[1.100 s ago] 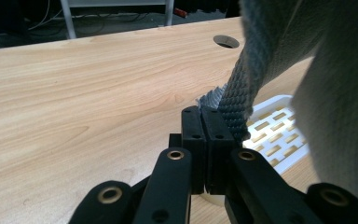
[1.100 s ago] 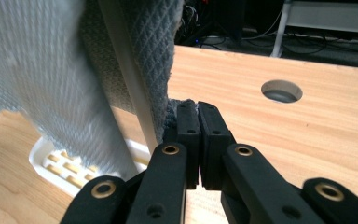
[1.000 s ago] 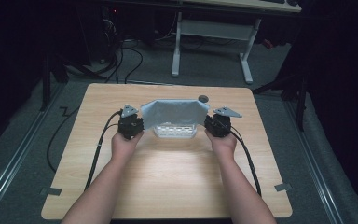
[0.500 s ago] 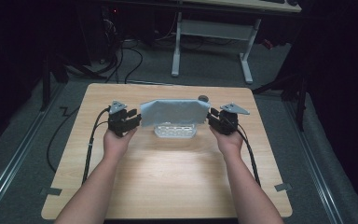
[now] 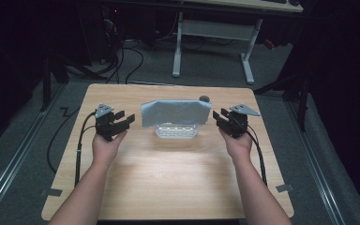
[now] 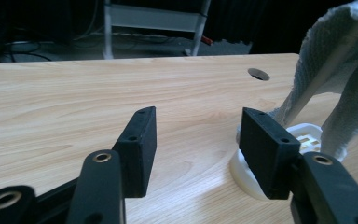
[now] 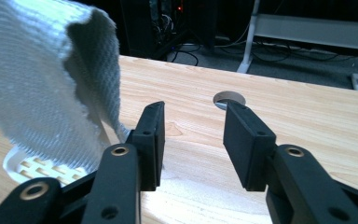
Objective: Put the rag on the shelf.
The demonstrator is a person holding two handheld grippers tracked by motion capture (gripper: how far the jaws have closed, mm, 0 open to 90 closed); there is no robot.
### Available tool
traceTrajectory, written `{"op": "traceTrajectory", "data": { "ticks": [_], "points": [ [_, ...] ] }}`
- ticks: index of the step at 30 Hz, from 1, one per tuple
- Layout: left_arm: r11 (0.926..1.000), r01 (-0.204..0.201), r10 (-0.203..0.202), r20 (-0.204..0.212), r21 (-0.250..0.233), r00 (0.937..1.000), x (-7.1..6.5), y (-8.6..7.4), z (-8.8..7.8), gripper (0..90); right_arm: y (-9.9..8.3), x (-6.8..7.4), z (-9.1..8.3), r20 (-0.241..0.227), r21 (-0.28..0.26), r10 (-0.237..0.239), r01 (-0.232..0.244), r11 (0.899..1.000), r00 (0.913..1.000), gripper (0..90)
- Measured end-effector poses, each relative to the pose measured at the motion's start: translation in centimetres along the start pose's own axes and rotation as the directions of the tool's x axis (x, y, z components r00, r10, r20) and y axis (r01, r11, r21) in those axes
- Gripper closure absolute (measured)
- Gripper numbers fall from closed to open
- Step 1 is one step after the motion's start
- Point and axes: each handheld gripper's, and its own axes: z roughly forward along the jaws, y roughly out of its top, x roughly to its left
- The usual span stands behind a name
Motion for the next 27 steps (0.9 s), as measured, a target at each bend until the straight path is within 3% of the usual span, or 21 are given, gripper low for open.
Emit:
{"op": "traceTrajectory", "data": {
  "ticks": [2, 9, 11, 13, 18, 21, 27],
  "points": [
    [0.9999, 0.005, -0.005, -0.011, -0.014, 0.9999, 0.3, 0.0, -0.9, 45.3, -0.2, 0.0, -0.6, 0.008, -0.022, -0.003, 0.003, 1.0, 1.0, 56.9],
    [0.9994, -0.03, 0.03, -0.027, -0.014, 0.9992, 0.3, -0.5, -2.3, 42.8, -0.7, -0.1, -1.9, 0.001, 0.014, -0.031, 0.031, 0.999, 0.9995, 50.4],
    [0.9993, -0.036, 0.036, -0.025, -0.009, 0.999, 0.2, -1.2, -2.9, 42.7, -0.8, 0.1, -2.5, -0.001, 0.017, -0.055, 0.055, 0.998, 0.9985, 48.4],
    [0.9989, -0.047, 0.047, -0.028, 0.001, 0.9985, 0.2, -1.8, -3.2, 42.4, -1.3, 0.4, -3.6, 0.001, -0.04, -0.071, 0.071, 0.997, 0.9974, 49.1],
    [0.9974, -0.067, 0.068, -0.039, 0.028, 0.997, -0.3, -4.0, -4.9, 41.2, -2.2, 1.2, -5.1, -0.016, -0.011, -0.091, 0.091, 0.996, 0.9957, 44.4],
    [0.9966, -0.076, 0.077, -0.037, 0.032, 0.9964, -0.7, -4.7, -5.7, 40.7, -2.8, 1.8, -6.0, -0.021, -0.045, -0.108, 0.107, 0.993, 0.994, 44.9],
    [0.9928, -0.102, 0.103, -0.013, 0.063, 0.9946, -2.2, -6.5, -7.6, 39.8, -4.9, 3.3, -7.7, -0.035, -0.029, -0.138, 0.137, 0.99, 0.9899, 42.8]
  ]
}}
